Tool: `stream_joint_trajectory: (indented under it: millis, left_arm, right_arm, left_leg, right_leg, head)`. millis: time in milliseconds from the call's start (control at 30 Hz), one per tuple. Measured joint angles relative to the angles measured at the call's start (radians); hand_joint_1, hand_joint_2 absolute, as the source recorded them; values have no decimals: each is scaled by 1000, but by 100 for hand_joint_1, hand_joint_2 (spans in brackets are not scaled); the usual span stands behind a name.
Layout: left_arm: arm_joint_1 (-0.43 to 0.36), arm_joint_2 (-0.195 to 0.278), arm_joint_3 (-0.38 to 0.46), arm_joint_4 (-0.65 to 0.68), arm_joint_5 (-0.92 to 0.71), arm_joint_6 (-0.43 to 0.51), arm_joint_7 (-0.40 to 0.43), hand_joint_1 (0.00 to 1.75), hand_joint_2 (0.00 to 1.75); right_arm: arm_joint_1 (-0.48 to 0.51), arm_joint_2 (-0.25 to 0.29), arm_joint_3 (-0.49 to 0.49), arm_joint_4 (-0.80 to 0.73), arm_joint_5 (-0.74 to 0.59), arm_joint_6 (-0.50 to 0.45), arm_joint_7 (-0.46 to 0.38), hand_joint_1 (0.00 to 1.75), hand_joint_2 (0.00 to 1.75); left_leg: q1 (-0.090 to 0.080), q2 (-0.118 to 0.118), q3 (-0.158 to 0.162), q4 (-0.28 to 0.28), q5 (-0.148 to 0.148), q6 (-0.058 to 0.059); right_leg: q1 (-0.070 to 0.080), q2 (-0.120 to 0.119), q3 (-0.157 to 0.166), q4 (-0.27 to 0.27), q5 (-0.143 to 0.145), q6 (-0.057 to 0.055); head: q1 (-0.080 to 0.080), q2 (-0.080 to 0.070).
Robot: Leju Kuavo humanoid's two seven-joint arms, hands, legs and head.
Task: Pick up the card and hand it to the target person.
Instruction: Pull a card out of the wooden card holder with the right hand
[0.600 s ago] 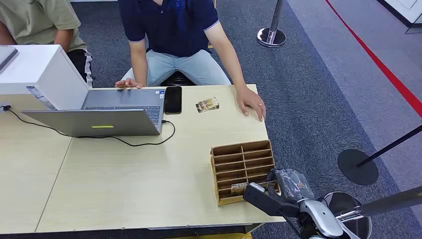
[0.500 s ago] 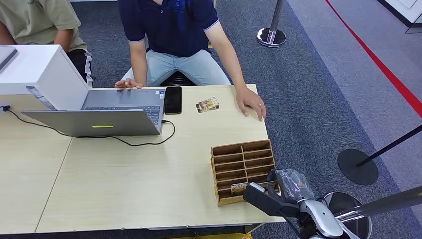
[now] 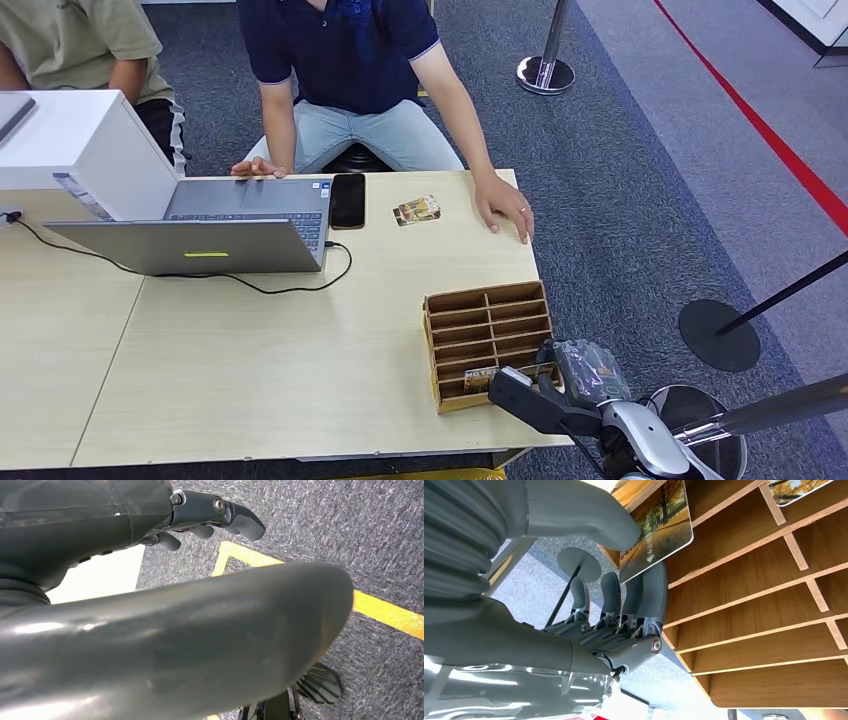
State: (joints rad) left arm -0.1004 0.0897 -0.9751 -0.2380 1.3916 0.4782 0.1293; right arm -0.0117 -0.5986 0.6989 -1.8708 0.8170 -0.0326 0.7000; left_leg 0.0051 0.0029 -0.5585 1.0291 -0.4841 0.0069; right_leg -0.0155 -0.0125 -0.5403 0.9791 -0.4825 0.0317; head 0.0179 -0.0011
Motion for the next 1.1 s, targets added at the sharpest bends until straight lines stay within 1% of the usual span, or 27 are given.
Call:
stream_joint_trajectory:
  millis: [167, 333, 467, 867, 967, 1100]
  left_arm:
    - [0, 2, 0, 0, 0, 3, 0, 0, 0]
    - [0, 2, 0, 0, 7, 7, -5, 0, 0]
    - [0, 2, 0, 0, 14, 8, -8, 0, 175]
    - [0, 3, 3, 2, 38, 29, -42, 0, 175]
    - [0, 5, 5, 2, 39, 29, -42, 0, 175]
    - [0, 7, 6, 2, 38, 27, -42, 0, 175]
  right_arm:
    - [0, 0, 0, 0, 1, 1, 0, 137, 175]
    - [0, 0, 0, 0, 3, 1, 0, 144, 175]
    - [0, 0, 0, 0, 5, 1, 0, 151, 175]
    - [5, 0, 0, 0, 14, -11, 0, 152, 175]
    - [3, 0, 4, 0, 6, -53, 0, 152, 175]
    - [-15, -1, 22, -4, 37, -166, -1, 152, 175]
  left_leg:
    - [0, 0, 0, 0, 0, 0]
    - [0, 0, 0, 0, 0, 0]
    - [0, 0, 0, 0, 0, 0]
    - [0, 0, 0, 0, 0, 0]
    - [0, 0, 0, 0, 0, 0]
    - [0, 0, 0, 0, 0, 0]
  right_leg:
    - [0, 0, 0, 0, 0, 0]
    - [0, 0, 0, 0, 0, 0]
    - [0, 0, 0, 0, 0, 0]
    - [0, 0, 0, 0, 0, 0]
    - [0, 0, 0, 0, 0, 0]
    - [0, 0, 0, 0, 0, 0]
  head:
    - [0, 0]
    - [0, 0]
    - [0, 0]
    - [0, 0]
    - [0, 0]
    - [0, 0]
